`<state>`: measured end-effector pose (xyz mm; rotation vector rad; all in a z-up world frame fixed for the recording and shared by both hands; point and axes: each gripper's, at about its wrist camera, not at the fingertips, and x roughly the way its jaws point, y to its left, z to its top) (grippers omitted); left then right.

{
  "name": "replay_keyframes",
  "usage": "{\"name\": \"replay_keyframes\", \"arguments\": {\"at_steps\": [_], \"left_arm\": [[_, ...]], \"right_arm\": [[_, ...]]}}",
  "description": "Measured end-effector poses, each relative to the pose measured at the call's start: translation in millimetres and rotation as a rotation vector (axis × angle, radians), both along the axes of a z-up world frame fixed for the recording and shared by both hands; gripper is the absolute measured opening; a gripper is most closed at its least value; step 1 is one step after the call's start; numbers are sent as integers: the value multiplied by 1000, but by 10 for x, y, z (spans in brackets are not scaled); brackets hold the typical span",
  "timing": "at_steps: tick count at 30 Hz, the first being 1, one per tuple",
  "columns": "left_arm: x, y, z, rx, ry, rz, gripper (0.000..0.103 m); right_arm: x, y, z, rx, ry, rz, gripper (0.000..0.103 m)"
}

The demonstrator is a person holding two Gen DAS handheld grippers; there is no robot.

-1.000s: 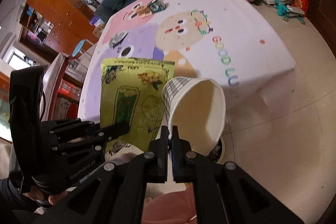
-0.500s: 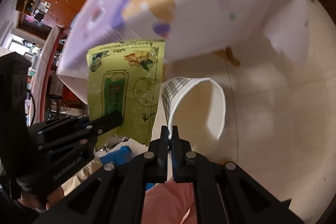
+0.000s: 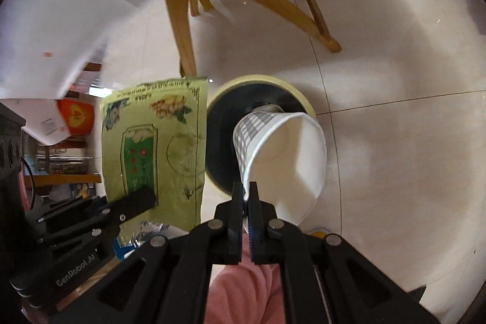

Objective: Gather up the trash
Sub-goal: 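Lift the green packet and checkered cup and carry them over the bin, then open both tools to drop the packet and cup into the bin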

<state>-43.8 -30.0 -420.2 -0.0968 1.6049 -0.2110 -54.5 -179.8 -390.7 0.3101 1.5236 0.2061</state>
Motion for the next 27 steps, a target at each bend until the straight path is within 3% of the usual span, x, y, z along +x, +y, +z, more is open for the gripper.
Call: {"name": "replay_keyframes", "arguments": {"at_steps": [6, 8, 9, 11, 14, 18, 22, 27], "left_arm": [[153, 2, -337, 11, 8, -27, 38], [176, -30, -371, 37, 3, -37, 49], [170, -30, -373, 50, 0, -39, 54], [199, -34, -349, 61, -9, -36, 55], [158, 1, -271, 72, -30, -26, 63], [166, 71, -91, 85, -58, -19, 64], [166, 144, 183, 94, -96, -6, 64], [84, 141, 731, 92, -154, 42, 64]], "right_arm": [[166, 129, -443, -51, 32, -11, 4], [201, 140, -501, -49, 46, -22, 11], [209, 143, -510, -50, 46, -24, 20], [210, 142, -482, -55, 34, -21, 27], [178, 111, -455, -60, 26, -16, 27], [143, 82, -368, -60, 23, -20, 27], [90, 38, -140, -55, 1, -17, 27], [35, 0, 286, -38, -37, -14, 27]]}}
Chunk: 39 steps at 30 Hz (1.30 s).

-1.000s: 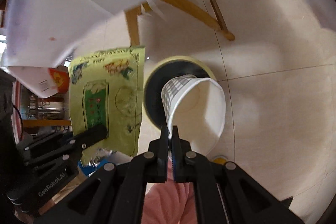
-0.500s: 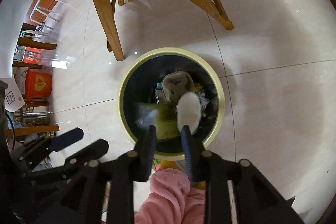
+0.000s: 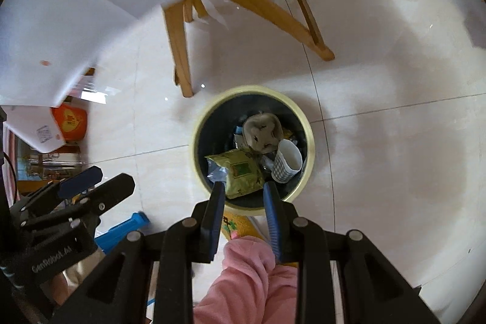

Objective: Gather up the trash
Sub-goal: 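Open both tools to drop the packet and cup into the bin, then move both tools back up toward the remaining trash on the table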

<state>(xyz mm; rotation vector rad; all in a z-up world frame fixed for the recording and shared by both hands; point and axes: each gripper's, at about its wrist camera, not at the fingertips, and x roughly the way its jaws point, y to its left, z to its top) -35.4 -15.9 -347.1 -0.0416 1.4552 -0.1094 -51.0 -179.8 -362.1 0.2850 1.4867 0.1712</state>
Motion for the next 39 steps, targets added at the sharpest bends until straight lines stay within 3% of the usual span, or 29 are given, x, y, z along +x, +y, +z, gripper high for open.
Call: {"name": "replay_keyframes", "arguments": {"at_steps": [6, 16, 22, 29, 35, 37, 39], "left_arm": [[-105, -67, 826, -7, -82, 24, 74], [-286, -162, 2498, 14, -271, 9, 75], [-215, -78, 3192, 47, -357, 42, 75], [71, 217, 3588, 36, -387, 106, 75], [614, 465, 3616, 40, -380, 108, 77], [903, 586, 3584, 35, -379, 104, 88], [1210, 688, 3522, 28, -379, 91, 93]], "right_arm": [[-55, -36, 796, 32, -68, 23, 27], [-226, -78, 2321, 72, -226, 126, 27], [-199, -162, 2998, 102, -357, 167, 27], [13, -154, 3395, 109, -472, 184, 27], [423, -33, 3589, 95, -538, 185, 28], [614, 36, 3604, 74, -551, 182, 31], [790, 94, 3582, 61, -554, 170, 32]]}}
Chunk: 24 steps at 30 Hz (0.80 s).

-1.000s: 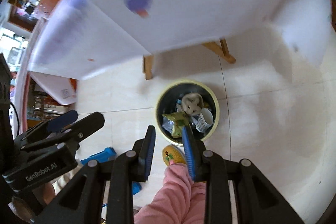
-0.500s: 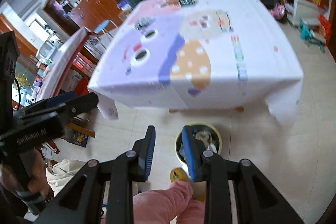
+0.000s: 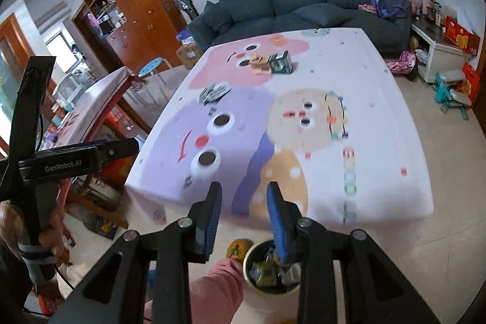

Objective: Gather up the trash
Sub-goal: 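Move both tools back up toward the remaining trash on the table, then grasp the clear printed plastic bag with the left tool while the right tool grasps the milk carton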

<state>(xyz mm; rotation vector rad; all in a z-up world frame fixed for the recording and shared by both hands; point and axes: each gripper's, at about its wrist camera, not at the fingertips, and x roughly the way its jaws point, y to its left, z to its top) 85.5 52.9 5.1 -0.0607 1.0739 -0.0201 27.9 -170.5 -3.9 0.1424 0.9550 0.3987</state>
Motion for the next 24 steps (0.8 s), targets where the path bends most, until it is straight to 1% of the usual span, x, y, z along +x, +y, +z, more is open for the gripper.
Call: {"name": "replay_keyframes", "arguments": {"at_steps": [2, 3, 4, 7, 11, 13, 18, 21, 24], "left_arm": [[288, 102, -73, 3, 6, -15, 94], [477, 172, -128, 10, 21, -19, 96], [670, 251, -191, 11, 37, -21, 96], [1146, 443, -367, -8, 77, -27, 97], [1809, 639, -686, -16, 153, -52, 97], [2117, 681, -873, -11, 185, -73, 97], [2566, 698, -1278, -6, 253, -99, 97], [2761, 709, -1479, -11, 285, -103, 97], [2887, 688, -1631, 10, 309, -104, 96]], "right_arm": [[292, 99, -23, -10, 2, -26, 32], [377, 133, -26, -13, 4, -37, 32], [569, 200, -45, -17, 12, -60, 32], [994, 363, -122, -14, 41, -105, 32], [1596, 619, -295, -46, 90, -150, 33], [1832, 715, -373, -55, 105, -165, 37], [2347, 912, -597, -94, 146, -188, 37], [2535, 1022, -691, -107, 164, -189, 37], [2673, 1109, -756, -128, 175, -182, 38]]}}
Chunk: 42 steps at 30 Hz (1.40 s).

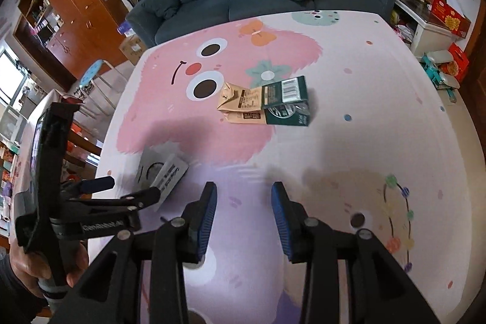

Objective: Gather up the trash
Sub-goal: 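Grasp the clear printed plastic bag with the left tool while the right tool grasps the milk carton, then lift the plastic bag and milk carton and carry them over the bin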

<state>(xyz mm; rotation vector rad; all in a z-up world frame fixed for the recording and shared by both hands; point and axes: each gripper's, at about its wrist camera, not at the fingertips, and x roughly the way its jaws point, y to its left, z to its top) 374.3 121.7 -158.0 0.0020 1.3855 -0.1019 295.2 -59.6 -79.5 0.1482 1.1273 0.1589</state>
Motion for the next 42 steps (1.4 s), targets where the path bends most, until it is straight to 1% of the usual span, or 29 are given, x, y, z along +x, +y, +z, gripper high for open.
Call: {"name": "replay_keyframes", "arguments": {"at_steps": [3, 5, 6, 8, 9, 10, 11, 12, 13, 14, 18, 20, 22, 26, 28, 29, 30, 32, 33, 35, 36, 38, 39, 40, 42], "left_arm": [[88, -37, -112, 10, 24, -8, 89], [124, -79, -176, 39, 33, -27, 82], [136, -105, -207, 50, 39, -38, 77], [138, -149, -214, 49, 24, -64, 71], [134, -171, -203, 48, 16, -83, 63], [138, -195, -198, 47, 7, -101, 50], [143, -220, -185, 45, -4, -121, 40], [154, -247, -178, 44, -8, -144, 26], [174, -264, -178, 29, 0, -161, 20], [190, -259, -159, 13, 2, -167, 15], [308, -197, -12, -57, -24, -154, 15], [375, -134, 68, -97, -32, -136, 15], [458, -83, 126, -123, -35, -120, 15], [558, -19, 186, -168, -25, -91, 15], [597, -3, 183, -170, -22, -86, 15], [602, -4, 176, -166, -23, -88, 15], [637, -66, 199, -163, -21, -90, 15], [629, -38, 205, -161, -17, -91, 15], [603, -2, 221, -160, -15, -92, 15], [575, 1, 229, -159, -8, -98, 15], [573, -4, 222, -157, -4, -103, 15], [605, -46, 196, -157, -2, -109, 15], [603, -51, 205, -160, -3, -111, 15], [597, -59, 210, -165, -4, -112, 15], [566, -86, 251, -175, -18, -122, 15]], "right_arm": [[83, 57, -57, -11, 15, 10, 38], [129, 91, -86, -20, 24, 22, 38], [155, 104, -97, -28, 26, 33, 38], [188, 151, -95, -57, 21, 66, 38], [207, 173, -87, -67, 15, 81, 39], [224, 195, -75, -84, 5, 102, 45], [248, 214, -65, -101, -3, 119, 50], [275, 230, -54, -119, -13, 144, 57], [305, 253, -37, -144, -28, 179, 60], [332, 271, -23, -166, -41, 206, 60], [504, 379, 57, -300, -115, 360, 60], [613, 432, 60, -355, -128, 434, 63], [740, 481, 14, -410, -119, 503, 64], [929, 555, -170, -483, -53, 652, 65], [996, 596, -281, -515, -13, 719, 65], [1037, 615, -337, -534, 6, 734, 65], [1077, 622, -387, -538, 25, 736, 65], [1138, 629, -430, -539, 31, 724, 65], [1176, 623, -455, -520, 65, 710, 64], [1284, 571, -530, -479, 150, 643, 59], [1288, 557, -548, -470, 158, 631, 56], [1275, 528, -561, -473, 155, 606, 51], [1272, 523, -563, -468, 158, 588, 45], [1265, 483, -541, -443, 165, 549, 35], [1228, 363, -452, -376, 157, 434, 31]]}}
